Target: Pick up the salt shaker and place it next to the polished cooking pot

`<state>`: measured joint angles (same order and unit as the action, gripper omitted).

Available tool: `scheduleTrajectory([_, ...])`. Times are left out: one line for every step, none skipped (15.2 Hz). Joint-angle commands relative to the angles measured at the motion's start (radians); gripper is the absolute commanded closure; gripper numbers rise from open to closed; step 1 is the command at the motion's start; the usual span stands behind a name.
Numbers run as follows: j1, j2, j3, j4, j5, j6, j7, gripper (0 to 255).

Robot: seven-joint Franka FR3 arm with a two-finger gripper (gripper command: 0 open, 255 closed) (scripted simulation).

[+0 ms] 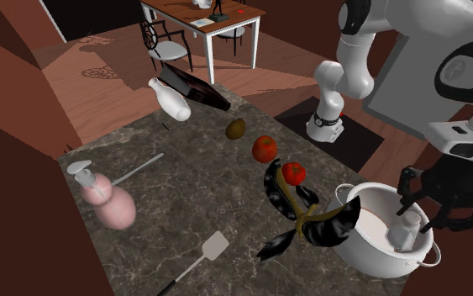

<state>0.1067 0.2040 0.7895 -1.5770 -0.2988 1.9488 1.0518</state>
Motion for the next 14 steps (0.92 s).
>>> scheduleTrajectory([-0.010,0.037,-0.015,0.038,-0.017,-0.005,-0.031,255])
scheduleTrajectory([-0.012,0.059,-0.023,0.063,-0.027,-0.011,-0.045,255])
scheduleTrajectory([-0.013,0.081,-0.031,0.090,-0.037,-0.018,-0.060,255])
scheduleTrajectory([-0.014,0.105,-0.039,0.119,-0.047,-0.026,-0.074,255])
scheduleTrajectory([-0.013,0.129,-0.047,0.150,-0.058,-0.034,-0.088,255])
scheduleTrajectory([-0.012,0.155,-0.055,0.183,-0.068,-0.044,-0.103,255])
scheduleTrajectory([-0.010,0.181,-0.063,0.219,-0.079,-0.055,-0.118,255])
scheduleTrajectory([-0.006,0.209,-0.072,0.257,-0.090,-0.067,-0.133,255])
scheduleTrajectory([-0.001,0.238,-0.080,0.298,-0.101,-0.080,-0.148,255])
scheduleTrajectory([0.006,0.268,-0.089,0.342,-0.112,-0.095,-0.164,255])
scheduleTrajectory([0.013,0.300,-0.098,0.390,-0.123,-0.111,-0.181,255])
scheduleTrajectory([0.023,0.333,-0.108,0.443,-0.134,-0.129,-0.198,255])
scheduleTrajectory([0.036,0.370,-0.118,0.502,-0.146,-0.150,-0.217,255])
scheduleTrajectory([0.051,0.409,-0.128,0.568,-0.158,-0.173,-0.237,255])
